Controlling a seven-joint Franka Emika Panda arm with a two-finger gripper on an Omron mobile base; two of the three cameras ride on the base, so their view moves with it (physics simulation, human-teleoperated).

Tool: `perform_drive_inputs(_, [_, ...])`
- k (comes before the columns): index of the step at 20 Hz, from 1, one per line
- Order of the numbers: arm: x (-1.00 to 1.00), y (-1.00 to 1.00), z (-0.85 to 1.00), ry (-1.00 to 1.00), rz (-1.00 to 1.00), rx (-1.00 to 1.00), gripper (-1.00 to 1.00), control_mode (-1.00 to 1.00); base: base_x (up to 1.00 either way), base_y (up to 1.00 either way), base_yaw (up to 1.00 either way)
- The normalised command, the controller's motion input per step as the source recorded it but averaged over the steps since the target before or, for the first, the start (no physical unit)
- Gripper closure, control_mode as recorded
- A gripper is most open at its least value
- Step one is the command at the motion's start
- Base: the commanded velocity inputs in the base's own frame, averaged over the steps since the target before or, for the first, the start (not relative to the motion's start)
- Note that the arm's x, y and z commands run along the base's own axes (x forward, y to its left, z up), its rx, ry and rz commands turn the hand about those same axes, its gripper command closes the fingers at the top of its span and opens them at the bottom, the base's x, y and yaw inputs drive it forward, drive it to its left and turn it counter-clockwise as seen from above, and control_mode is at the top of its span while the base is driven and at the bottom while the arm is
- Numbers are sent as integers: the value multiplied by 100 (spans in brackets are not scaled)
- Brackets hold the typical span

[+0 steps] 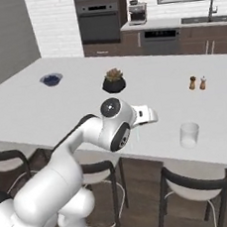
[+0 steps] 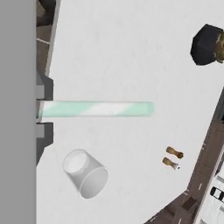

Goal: Take a straw from the drawer in front and place it inside the glass cup on the dining counter.

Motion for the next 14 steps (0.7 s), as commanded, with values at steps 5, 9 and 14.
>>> perform_drive_inputs(5, [0,0,0,0,0,0,100,100,56,2,-50])
perform_drive_inputs(9, [0,0,0,0,0,0,100,100,44,10,-34])
perform_drive_inputs(14, [0,0,0,0,0,0,100,100,47,-4,-11])
